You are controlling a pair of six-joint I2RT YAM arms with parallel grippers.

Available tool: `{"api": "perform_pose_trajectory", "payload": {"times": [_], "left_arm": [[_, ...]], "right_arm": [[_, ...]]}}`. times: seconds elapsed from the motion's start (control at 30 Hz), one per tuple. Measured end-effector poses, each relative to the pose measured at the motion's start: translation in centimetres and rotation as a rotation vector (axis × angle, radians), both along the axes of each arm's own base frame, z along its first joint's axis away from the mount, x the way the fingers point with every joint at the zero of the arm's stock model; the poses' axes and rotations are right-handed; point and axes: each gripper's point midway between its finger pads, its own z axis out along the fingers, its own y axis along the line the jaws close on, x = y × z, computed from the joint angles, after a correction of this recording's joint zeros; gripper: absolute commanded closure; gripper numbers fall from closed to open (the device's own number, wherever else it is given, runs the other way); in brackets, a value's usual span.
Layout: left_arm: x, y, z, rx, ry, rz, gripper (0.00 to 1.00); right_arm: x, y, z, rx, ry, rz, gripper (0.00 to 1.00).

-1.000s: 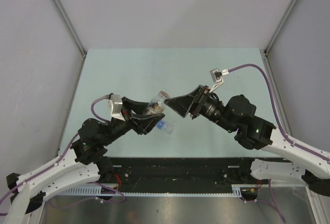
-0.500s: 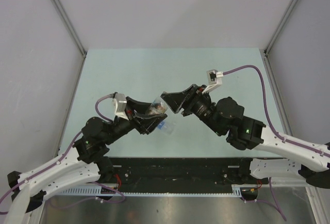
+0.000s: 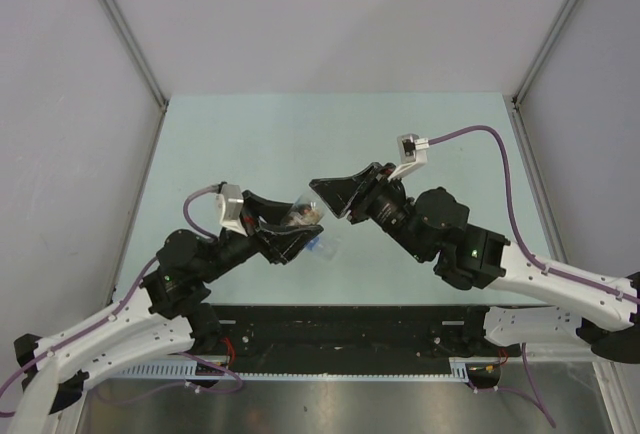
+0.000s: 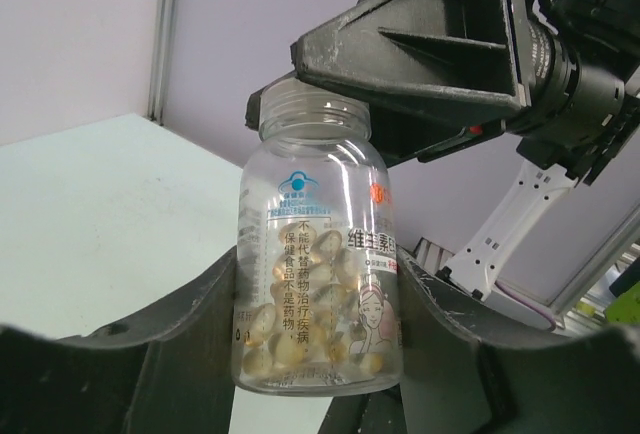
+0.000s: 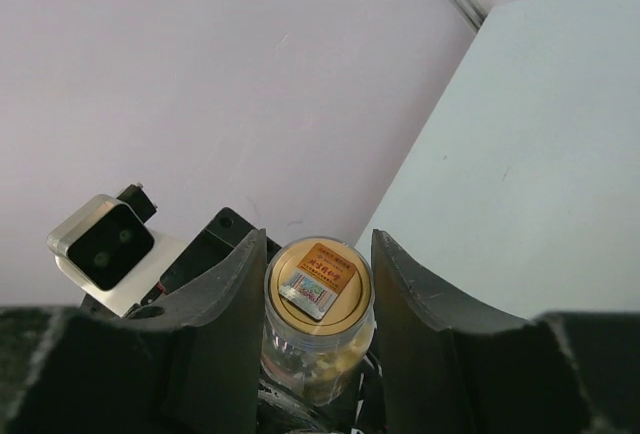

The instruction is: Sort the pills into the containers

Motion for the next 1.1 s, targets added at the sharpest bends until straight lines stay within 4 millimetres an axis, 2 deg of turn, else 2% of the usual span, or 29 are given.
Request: {"api": "perform_pose_trajectory", "payload": {"times": [0.07, 0.17, 0.2, 0.33, 0.6, 0.7, 1.0, 1.1], "left_arm": [[-0.1, 0.1, 0.0, -0.002, 0.000, -0.002, 1.00], [-0.2, 0.1, 0.1, -0.008, 0.002, -0.005, 1.00], [-0.2, 0.1, 0.1, -0.008, 0.003, -0.005, 1.00], [-0.2, 0.2, 0.1, -0.009, 0.004, -0.005, 1.00], [-0.3, 0.3, 0.3, -0.019, 0.007, -0.008, 1.00], [-0.3, 0.3, 0.3, -0.020, 0.007, -0.008, 1.00], [-0.4, 0.3, 0.4, -0.024, 0.003, -0.013, 1.00], [-0.5, 0.3, 0.5, -0.025, 0.002, -0.013, 1.00]], "right_arm": [[-0.1, 0.1, 0.1, 0.003, -0.005, 0.007, 0.92], [-0.3, 0.3, 0.2, 0.006, -0.008, 0.023, 0.91], [-0.4, 0.3, 0.3, 0.006, -0.009, 0.028, 0.90], [-0.5, 0.4, 0.3, 0.006, -0.011, 0.038, 0.66], [-0.7, 0.6, 0.5, 0.012, -0.016, 0.057, 0.61], [-0.7, 0.6, 0.5, 0.012, -0.017, 0.061, 0.51], [-1.1, 0.9, 0.6, 0.014, -0.018, 0.088, 0.50], [-1.2, 0.9, 0.6, 0.015, -0.017, 0.092, 0.46]]}}
